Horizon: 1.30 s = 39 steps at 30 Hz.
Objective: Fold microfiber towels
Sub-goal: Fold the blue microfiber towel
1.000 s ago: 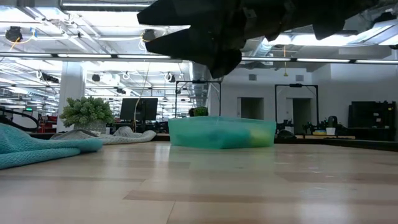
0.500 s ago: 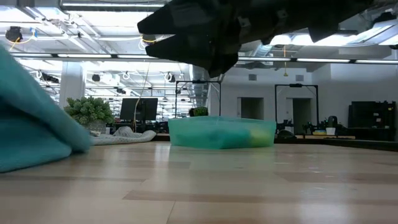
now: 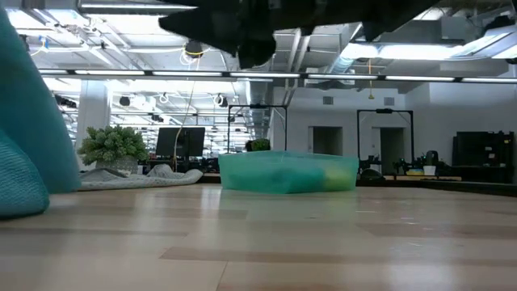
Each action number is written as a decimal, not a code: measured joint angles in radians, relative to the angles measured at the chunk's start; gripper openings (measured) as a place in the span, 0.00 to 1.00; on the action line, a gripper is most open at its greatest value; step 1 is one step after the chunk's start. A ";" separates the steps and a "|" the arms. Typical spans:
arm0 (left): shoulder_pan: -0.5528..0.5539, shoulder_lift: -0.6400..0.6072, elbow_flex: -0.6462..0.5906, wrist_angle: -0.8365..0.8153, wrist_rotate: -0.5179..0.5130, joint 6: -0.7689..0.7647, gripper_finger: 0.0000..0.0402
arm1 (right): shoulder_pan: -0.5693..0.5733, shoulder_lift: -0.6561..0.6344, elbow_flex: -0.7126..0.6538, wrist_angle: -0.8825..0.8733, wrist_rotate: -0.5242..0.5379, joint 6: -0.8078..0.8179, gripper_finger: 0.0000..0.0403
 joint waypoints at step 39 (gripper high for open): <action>0.002 0.003 0.000 -0.107 0.094 -0.037 0.01 | -0.033 0.545 0.571 -0.087 -0.278 -0.062 0.51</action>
